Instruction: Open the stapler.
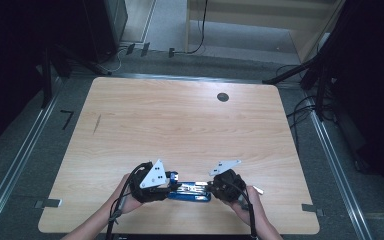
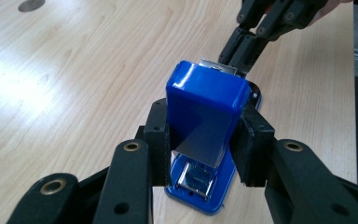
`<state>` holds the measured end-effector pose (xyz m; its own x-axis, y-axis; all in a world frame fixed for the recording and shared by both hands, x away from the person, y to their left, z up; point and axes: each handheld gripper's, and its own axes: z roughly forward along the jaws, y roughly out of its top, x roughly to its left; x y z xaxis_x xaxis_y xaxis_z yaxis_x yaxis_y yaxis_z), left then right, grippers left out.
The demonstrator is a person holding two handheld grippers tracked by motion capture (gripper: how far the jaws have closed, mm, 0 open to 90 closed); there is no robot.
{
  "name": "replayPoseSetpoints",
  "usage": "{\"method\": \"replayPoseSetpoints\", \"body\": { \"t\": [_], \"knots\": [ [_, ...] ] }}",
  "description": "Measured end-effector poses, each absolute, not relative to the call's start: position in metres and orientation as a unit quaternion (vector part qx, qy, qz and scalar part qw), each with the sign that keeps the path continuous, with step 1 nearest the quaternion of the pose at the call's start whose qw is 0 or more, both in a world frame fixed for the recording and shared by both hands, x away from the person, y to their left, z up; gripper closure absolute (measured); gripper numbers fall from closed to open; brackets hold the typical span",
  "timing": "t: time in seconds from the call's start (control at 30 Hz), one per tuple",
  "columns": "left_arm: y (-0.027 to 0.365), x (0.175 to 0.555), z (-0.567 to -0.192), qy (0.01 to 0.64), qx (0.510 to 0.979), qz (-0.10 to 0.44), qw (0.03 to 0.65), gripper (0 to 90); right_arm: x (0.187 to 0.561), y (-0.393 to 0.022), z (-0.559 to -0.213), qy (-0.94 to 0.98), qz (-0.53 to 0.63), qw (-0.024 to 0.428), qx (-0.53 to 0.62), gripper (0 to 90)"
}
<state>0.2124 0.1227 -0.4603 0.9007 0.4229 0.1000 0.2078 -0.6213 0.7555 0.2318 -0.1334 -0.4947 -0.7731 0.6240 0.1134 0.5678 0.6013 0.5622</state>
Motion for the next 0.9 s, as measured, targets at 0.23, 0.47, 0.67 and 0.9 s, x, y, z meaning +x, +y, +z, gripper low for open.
{"method": "replayPoseSetpoints", "body": {
  "t": [0.23,0.47,0.67,0.9],
  "knots": [
    [0.132,0.214,-0.463,0.220,0.879,0.116,0.407,63.0,0.225,-0.132,-0.495,0.897,0.291,0.052,0.329,85.7],
    [0.134,0.212,-0.464,0.252,0.871,0.115,0.406,62.3,0.224,-0.131,-0.495,0.898,0.289,0.057,0.328,85.7],
    [0.141,0.212,-0.468,0.291,0.859,0.103,0.408,61.3,0.225,-0.131,-0.495,0.898,0.288,0.056,0.327,85.7],
    [0.144,0.212,-0.469,0.307,0.854,0.098,0.408,60.2,0.225,-0.131,-0.495,0.899,0.288,0.056,0.325,85.7]
  ]
}}
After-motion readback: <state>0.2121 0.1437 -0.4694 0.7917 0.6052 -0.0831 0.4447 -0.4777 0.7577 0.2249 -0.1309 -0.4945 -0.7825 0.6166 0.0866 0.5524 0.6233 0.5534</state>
